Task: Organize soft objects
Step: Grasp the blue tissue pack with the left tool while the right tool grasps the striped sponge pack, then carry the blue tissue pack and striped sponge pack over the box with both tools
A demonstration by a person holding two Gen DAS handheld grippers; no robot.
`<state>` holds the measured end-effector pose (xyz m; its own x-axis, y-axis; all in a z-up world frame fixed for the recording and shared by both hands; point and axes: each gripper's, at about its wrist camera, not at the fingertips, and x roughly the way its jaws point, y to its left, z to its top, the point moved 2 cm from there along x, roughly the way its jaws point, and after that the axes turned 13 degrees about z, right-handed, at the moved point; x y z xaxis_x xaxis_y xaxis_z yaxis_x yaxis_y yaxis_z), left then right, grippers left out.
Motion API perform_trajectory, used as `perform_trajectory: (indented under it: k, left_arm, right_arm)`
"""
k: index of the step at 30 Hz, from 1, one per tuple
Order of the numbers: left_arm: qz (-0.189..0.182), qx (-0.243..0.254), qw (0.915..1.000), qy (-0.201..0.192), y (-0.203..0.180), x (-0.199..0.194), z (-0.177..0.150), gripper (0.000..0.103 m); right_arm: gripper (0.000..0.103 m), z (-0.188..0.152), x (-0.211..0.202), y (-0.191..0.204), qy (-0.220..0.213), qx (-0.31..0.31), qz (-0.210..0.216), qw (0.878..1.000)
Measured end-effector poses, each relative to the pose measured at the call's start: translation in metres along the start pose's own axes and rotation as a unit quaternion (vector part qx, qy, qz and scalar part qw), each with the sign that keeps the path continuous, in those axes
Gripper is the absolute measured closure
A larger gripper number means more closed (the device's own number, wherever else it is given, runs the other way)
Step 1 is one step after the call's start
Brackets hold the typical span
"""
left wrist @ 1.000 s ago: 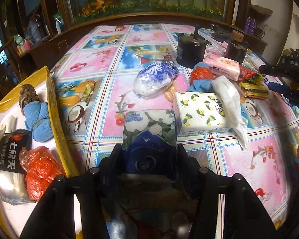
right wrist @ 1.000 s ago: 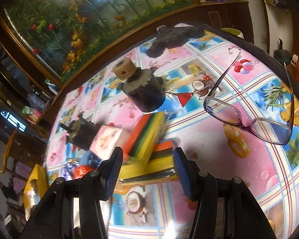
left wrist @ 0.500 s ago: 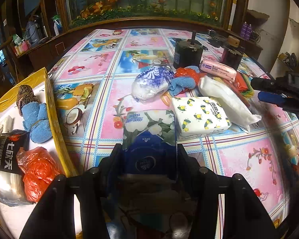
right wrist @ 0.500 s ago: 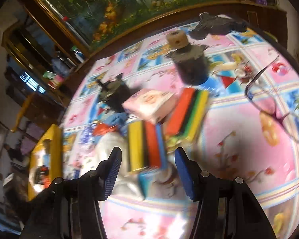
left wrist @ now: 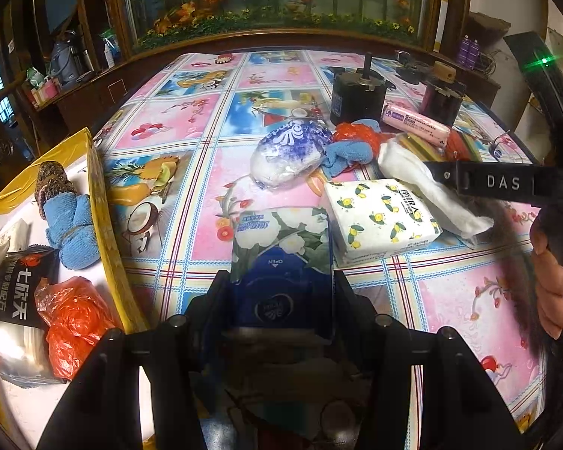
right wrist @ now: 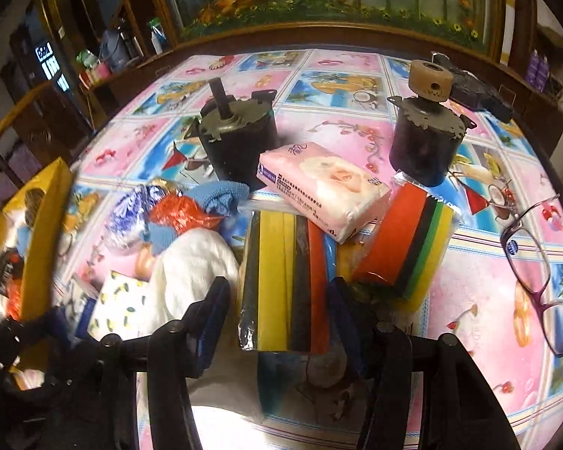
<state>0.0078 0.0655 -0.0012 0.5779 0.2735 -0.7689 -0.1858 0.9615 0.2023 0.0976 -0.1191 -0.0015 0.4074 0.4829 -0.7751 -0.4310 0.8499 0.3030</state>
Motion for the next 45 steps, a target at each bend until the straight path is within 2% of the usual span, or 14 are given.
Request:
perform_trajectory:
  k: [5, 11, 16, 30, 35, 45]
  left_arm:
    - [-0.006, -0.016, 0.9999, 0.004, 0.003, 0.000, 0.003, 0.052]
    - [-0.028, -0.043, 0.9986, 0.013, 0.010, -0.004, 0.006, 0.053]
    - [-0.031, -0.050, 0.9982, -0.009, 0.009, -0.018, 0.009, 0.053]
    - [-0.034, -0.059, 0.9974, -0.024, 0.010, -0.033, 0.010, 0.053]
    - [-0.032, -0.060, 0.9974, -0.025, 0.011, -0.036, 0.010, 0.053]
    - [-0.030, -0.075, 0.9961, -0.035, 0.024, -0.045, 0.012, 0.053]
  right_arm:
    - [0.065, -0.005, -0.016, -0.007, -0.018, 0.021, 0.035, 0.999]
    - [0.067, -0.004, -0.041, -0.001, -0.058, 0.017, 0.061, 0.996]
    - [0.067, -0.003, -0.061, 0.009, -0.097, 0.004, 0.082, 0.992]
    - [0.067, -0.011, -0.058, 0.043, -0.101, -0.008, 0.128, 0.986]
    - [0.067, -0.017, -0.056, 0.058, -0.099, -0.024, 0.136, 0.985]
    - [0.067, -0.019, -0.055, 0.057, -0.096, -0.029, 0.139, 0.985]
